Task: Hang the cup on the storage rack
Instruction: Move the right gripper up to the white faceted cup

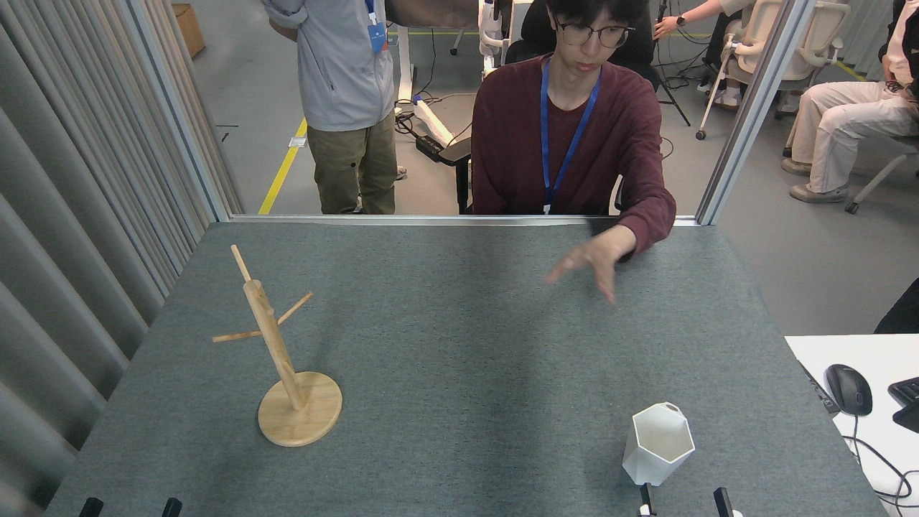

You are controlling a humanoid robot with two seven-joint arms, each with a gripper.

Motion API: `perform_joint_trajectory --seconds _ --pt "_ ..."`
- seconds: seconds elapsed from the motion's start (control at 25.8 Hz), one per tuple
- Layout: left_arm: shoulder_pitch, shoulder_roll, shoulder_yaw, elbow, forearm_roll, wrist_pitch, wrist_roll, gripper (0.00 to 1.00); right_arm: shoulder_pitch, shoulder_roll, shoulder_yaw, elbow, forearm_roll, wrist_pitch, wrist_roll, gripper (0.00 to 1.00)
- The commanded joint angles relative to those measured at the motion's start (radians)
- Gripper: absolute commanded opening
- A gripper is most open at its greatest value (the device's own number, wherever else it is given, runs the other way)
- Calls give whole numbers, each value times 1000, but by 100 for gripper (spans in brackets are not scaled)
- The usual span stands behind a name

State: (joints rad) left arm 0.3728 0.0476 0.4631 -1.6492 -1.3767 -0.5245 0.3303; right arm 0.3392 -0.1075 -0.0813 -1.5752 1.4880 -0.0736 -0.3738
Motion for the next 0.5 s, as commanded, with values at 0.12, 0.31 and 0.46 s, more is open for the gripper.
perform_joint_trajectory --seconds 0.12,0.31,0.46 --pt "0 0 -8 8 -2 1 -1 100 -2 -3 -2 11 -2 0 1 99" --pt "-3 0 -9 14 -2 1 -1 100 -104 -11 0 84 2 0 10 99" --pt "-3 0 -8 12 -2 1 -1 100 -157 -18 2 139 3 -2 23 99"
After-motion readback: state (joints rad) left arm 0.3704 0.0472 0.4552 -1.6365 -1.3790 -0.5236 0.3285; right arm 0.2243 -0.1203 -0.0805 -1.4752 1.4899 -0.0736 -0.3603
